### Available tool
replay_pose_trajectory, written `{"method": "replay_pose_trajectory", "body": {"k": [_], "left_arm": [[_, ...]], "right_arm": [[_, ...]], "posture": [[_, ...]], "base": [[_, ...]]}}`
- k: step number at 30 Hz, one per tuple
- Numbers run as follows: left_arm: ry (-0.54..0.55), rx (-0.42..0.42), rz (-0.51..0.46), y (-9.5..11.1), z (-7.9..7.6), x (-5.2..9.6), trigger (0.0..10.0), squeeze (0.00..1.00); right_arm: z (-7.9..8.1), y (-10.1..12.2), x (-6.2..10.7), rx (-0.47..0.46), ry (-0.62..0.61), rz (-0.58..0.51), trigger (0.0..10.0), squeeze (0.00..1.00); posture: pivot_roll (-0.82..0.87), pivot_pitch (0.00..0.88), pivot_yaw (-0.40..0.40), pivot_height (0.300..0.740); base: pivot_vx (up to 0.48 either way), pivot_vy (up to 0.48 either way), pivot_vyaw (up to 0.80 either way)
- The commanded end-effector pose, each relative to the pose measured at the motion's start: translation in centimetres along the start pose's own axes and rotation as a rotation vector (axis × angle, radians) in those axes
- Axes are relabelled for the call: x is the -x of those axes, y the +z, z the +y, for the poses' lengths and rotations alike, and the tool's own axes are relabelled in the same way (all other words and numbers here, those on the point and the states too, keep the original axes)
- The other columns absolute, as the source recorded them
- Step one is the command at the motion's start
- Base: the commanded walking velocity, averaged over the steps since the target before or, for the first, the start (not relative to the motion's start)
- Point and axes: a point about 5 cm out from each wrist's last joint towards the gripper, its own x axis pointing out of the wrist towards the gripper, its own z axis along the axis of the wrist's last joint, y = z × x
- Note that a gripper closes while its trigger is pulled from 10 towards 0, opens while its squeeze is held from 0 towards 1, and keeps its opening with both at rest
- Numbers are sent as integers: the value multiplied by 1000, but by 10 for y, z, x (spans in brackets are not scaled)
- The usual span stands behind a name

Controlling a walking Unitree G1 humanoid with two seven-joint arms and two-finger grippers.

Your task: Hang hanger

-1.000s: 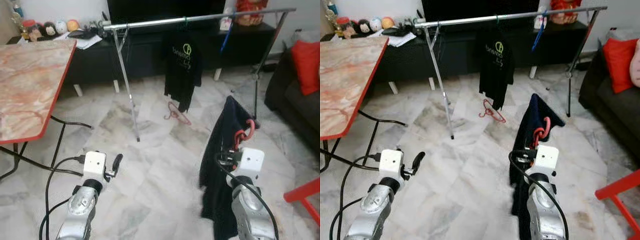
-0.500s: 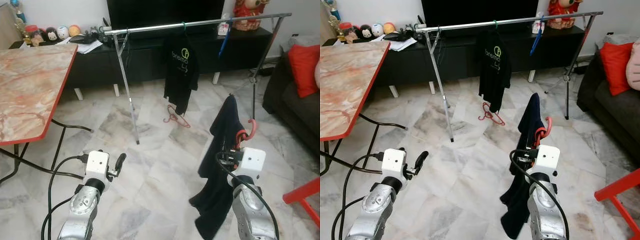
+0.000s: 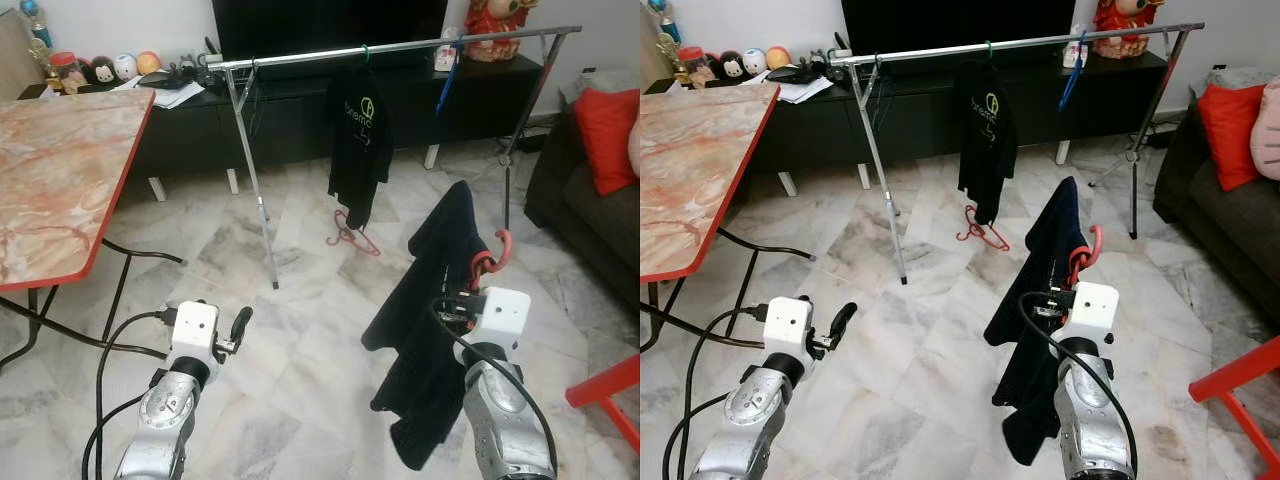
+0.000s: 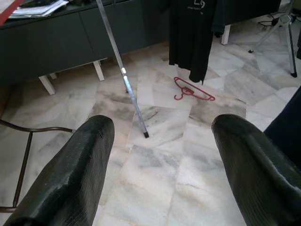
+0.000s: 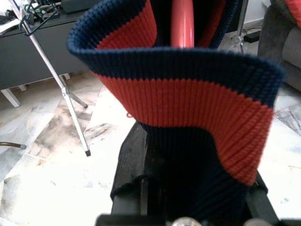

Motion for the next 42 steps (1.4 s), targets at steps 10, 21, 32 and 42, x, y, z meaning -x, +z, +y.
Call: {"method": "replay_pose_trajectory", "body": {"k": [10,21,32,42], "left_arm": [[6,1,9,0,0,3,10000,0],[6,5,10,0,-1,2,10000,0],[4,2,9,1,-2,2,10000,0],[2,4,10,1,-4,1,10000,0]], "right_arm": [[3,6,-2,16,18,-20,10000,0],[3,4,-2,23,19,-10,10000,0],[4,5,-4,25,23,-9,10000,0],[3,7,-5,32,26,-11,10000,0]], "posture": [[-26,20,38,740],[-26,15,36,740],[-27,13,34,740],[-28,9,32,740]], "base": [[-172,0,0],[-255,0,0],[-263,0,0],[-265,0,0]]}}
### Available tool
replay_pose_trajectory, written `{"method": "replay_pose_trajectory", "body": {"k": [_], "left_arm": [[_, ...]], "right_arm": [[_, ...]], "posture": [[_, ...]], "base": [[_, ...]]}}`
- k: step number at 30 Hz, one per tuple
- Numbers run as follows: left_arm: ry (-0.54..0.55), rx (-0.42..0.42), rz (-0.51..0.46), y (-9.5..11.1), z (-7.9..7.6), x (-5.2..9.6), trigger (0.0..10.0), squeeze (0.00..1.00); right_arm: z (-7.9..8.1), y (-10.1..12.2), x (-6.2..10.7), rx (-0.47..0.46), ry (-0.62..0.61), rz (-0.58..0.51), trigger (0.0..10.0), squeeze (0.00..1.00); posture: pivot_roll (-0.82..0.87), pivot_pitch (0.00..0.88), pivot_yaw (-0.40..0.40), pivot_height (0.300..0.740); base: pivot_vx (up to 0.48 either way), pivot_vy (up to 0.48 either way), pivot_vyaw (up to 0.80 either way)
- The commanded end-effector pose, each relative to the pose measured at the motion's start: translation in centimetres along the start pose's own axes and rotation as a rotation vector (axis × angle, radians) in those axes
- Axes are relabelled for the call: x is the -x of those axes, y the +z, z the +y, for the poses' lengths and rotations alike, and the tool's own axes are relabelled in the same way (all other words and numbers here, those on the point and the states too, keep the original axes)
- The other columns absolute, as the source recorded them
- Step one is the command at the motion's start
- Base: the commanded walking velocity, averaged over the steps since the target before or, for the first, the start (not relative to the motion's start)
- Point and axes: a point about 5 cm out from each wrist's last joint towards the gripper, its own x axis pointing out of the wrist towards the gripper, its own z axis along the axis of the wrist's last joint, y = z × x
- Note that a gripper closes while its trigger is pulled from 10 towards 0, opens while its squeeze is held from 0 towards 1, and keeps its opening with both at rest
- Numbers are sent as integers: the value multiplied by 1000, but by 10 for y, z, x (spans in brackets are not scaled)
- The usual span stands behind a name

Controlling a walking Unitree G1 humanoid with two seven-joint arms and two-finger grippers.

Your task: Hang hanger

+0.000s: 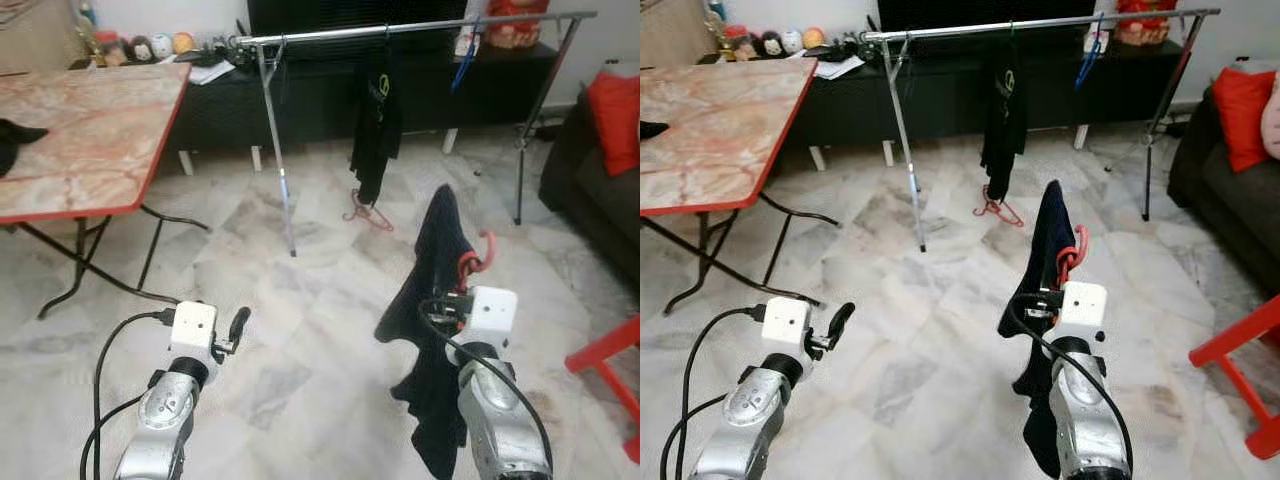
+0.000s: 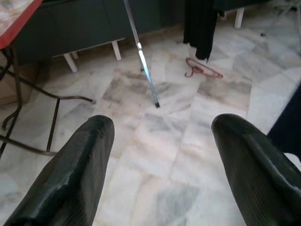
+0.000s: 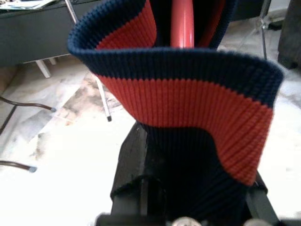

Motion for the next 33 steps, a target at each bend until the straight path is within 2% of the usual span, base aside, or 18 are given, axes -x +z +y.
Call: {"method": "replay_pose_trajectory", "body": {"k": [1,7,26,33], "left_arm": [[-3,-2,1,0,0,1,10000,0],[-5,-6,5,0,-1,0,10000,0],[-35,6,-4,4,-6,-4,10000,0],[-101,3,-16,10,-11,-4,10000,0]], "right_arm": [[-2,8,-2,3,-3,-33,10000,0],[-1,8,-3,-2,3,-31,10000,0],[-3,9,-5,26,24,-28,10000,0],[-6,13,-7,57,71,-32,10000,0]], "posture": [[-29,1,32,740],[-30,0,31,740],[-23,0,23,740],[-22,0,19,740]], "base": [[-259,0,0],[-262,0,0],[0,0,0],[0,0,138]]}}
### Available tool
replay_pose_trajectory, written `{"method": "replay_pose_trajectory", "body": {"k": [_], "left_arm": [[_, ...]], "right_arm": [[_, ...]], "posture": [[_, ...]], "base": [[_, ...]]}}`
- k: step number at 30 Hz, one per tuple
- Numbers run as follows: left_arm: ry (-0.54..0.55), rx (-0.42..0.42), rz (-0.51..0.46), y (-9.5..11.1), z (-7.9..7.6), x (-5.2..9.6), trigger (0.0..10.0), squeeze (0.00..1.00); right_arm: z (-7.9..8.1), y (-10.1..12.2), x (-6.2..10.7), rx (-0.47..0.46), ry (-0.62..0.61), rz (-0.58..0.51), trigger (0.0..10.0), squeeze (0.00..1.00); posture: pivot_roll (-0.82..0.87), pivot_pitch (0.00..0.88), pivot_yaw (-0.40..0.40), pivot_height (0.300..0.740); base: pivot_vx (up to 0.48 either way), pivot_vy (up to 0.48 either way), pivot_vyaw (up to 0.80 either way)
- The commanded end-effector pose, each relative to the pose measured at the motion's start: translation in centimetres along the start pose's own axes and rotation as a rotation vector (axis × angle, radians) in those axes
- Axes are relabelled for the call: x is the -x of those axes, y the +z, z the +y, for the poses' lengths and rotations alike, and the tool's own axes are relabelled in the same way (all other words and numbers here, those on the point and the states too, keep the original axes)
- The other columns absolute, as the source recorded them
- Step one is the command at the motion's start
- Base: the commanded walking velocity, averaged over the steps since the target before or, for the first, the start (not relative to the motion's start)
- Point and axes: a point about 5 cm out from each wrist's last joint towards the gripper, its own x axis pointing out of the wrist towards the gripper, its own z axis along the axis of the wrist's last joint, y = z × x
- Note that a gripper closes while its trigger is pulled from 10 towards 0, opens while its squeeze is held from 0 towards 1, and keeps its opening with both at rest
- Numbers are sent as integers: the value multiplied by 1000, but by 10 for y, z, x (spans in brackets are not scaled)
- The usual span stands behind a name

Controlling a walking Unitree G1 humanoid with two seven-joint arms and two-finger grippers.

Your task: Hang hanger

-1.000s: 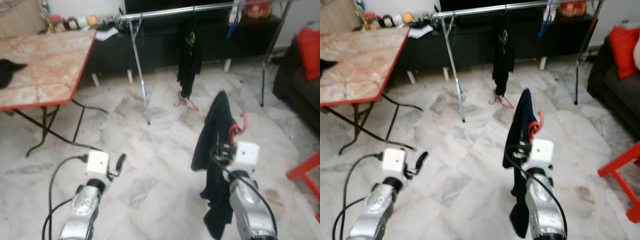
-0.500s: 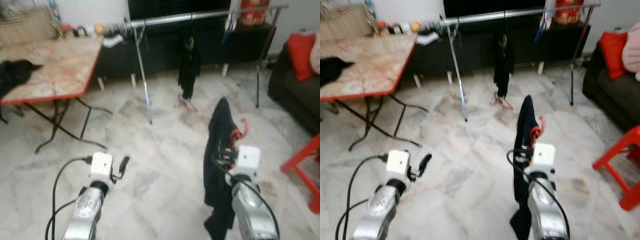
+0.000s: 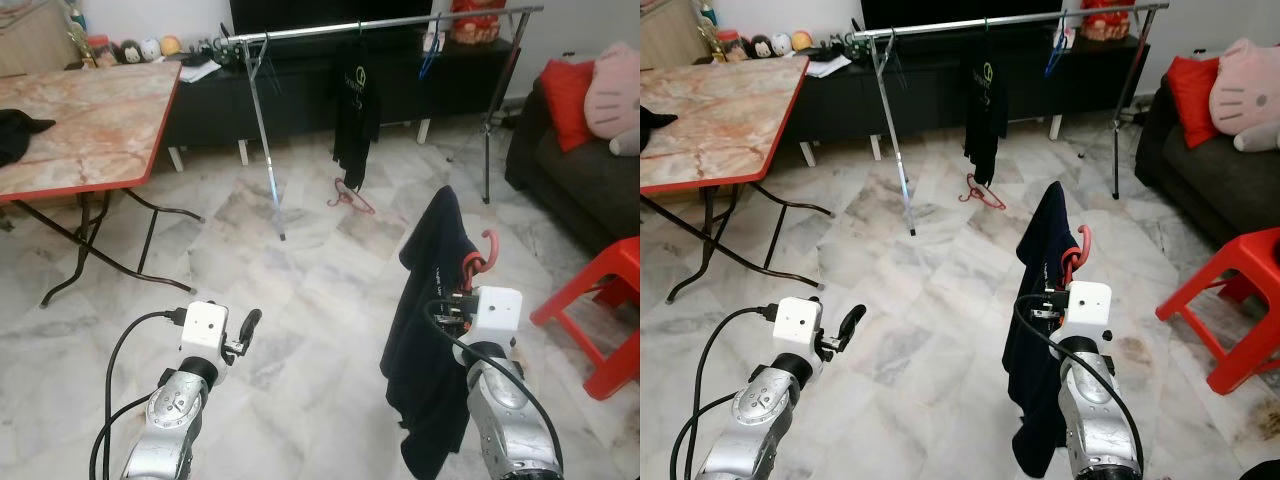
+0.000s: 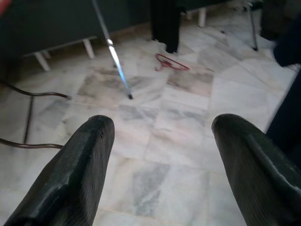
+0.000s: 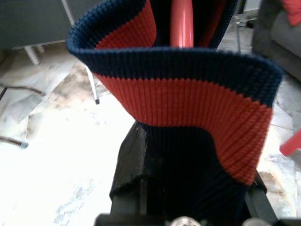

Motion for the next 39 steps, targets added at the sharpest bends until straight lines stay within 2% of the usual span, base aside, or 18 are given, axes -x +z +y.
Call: {"method": "replay_pose_trajectory", "body": {"k": [1,3,6,8,9,14,16,17,18,19,20,24,30,39], "left_arm": [[-31,-1,-17,7,-1,-1,10000,0],[-64,-27,-20,9,-2,-2,10000,0],[-171,-86,-19,15,-7,-4,10000,0],[-246,-147,-12,16,-10,-4,10000,0],[-311,-195,-1,17,-11,-2,10000,0],[-418,-244,5,24,-12,0,10000,0],[-508,-266,-2,30,-17,1,10000,0],[-523,-270,-2,31,-18,1,10000,0],[-582,-286,-6,36,-21,2,10000,0],[-582,-286,-6,36,-21,2,10000,0],[-633,-299,-11,41,-24,3,10000,0],[-748,-330,-22,52,-31,4,10000,0],[-824,-301,-65,70,-42,0,10000,0],[-907,-327,-66,80,-48,3,10000,0]], "right_arm": [[4,14,-6,21,47,-45,10000,0],[5,13,-8,54,94,-10,10000,0],[18,3,-7,166,347,115,10000,0],[18,2,-5,251,435,144,10000,0],[11,3,-6,322,469,164,10000,0],[-4,19,-14,381,491,149,10000,0],[2,27,-12,428,619,136,10000,0],[3,28,-12,435,641,137,10000,0],[10,31,-8,450,738,120,10000,0],[10,31,-8,450,738,120,10000,0],[17,35,-3,458,840,101,10000,0],[26,42,11,436,1058,102,10000,0],[26,40,15,491,1162,153,10000,0],[23,36,22,492,1257,201,10000,0]], "posture": [[-21,0,18,740],[-22,0,18,740],[-24,0,19,740],[-23,0,17,740],[-23,0,17,740],[-26,0,18,740],[-22,0,16,740],[-22,0,16,740],[-21,0,15,740],[-21,0,15,740],[-21,0,15,740],[-12,0,9,740],[-15,0,3,740],[-11,0,-6,740]], "base": [[0,0,519],[0,0,525],[0,0,325],[0,0,0],[0,0,0],[0,0,0],[0,0,0],[0,0,0],[0,0,0],[0,0,0],[0,0,0],[0,0,0],[0,0,0],[0,0,0]]}}
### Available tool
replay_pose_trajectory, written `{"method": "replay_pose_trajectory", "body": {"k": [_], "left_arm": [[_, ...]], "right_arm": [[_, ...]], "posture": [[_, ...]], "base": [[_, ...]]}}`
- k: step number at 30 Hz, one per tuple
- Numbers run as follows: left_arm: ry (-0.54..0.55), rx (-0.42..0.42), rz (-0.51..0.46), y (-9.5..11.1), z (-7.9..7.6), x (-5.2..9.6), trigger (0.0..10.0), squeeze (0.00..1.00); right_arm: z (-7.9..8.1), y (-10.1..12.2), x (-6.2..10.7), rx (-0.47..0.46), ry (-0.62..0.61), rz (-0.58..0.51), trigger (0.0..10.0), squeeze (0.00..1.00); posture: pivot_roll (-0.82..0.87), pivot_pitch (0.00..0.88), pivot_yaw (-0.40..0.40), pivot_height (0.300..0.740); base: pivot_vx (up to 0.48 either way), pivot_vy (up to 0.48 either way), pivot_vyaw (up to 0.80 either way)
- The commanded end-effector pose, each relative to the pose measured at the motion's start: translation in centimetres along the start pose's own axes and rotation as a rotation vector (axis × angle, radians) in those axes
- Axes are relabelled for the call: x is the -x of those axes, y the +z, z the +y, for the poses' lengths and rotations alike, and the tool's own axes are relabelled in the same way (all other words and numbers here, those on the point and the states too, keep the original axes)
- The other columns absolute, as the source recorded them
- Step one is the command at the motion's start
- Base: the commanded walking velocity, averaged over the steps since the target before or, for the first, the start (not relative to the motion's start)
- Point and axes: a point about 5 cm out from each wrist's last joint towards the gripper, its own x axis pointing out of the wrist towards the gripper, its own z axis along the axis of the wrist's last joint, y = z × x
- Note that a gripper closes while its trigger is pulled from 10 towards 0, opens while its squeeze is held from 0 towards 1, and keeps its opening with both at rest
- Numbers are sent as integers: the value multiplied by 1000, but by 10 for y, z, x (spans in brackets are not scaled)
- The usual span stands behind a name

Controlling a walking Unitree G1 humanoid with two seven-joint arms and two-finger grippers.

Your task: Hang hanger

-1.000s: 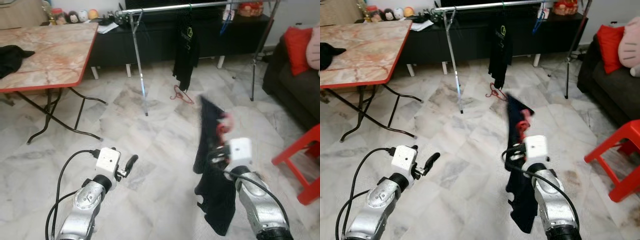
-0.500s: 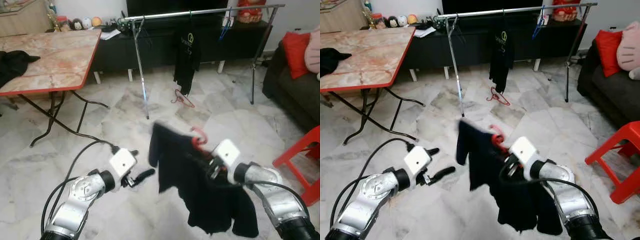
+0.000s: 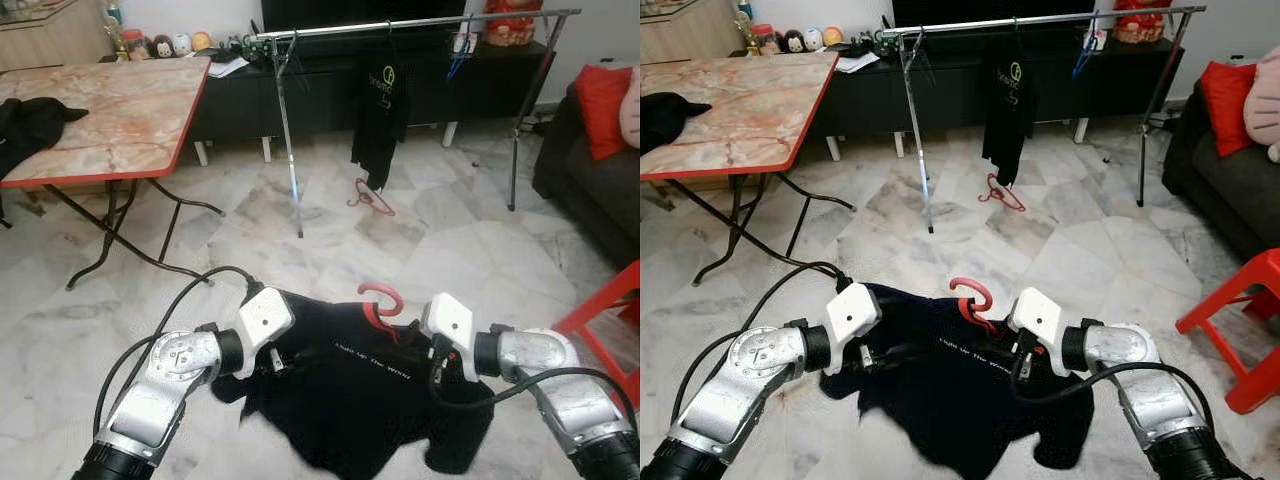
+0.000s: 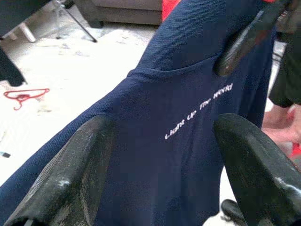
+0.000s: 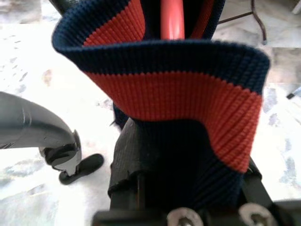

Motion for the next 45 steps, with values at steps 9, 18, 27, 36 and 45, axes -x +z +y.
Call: {"method": "replay_pose_trajectory", "body": {"k": [9,18,27,36,45], "left_arm": [[-25,-82,-65,31,6,-1,10000,0],[-190,-112,97,14,-9,13,10000,0],[-103,-121,58,17,-3,3,10000,0],[-144,-105,42,18,-8,-2,10000,0],[-162,-102,53,13,-10,-10,10000,0]], "right_arm": [[5,1,-9,46,80,25,10000,0],[-25,-6,-10,44,-190,71,10000,0],[1,2,-16,49,92,14,10000,0],[4,-6,-16,51,118,58,10000,0],[5,8,-17,61,163,7,10000,0]], "posture": [[-10,0,-10,740],[-3,0,-8,740],[-4,0,-9,740],[-13,0,-14,740],[-24,0,-19,740]], "base": [[0,0,0],[0,0,0],[0,0,0],[0,0,0],[0,0,0]]}}
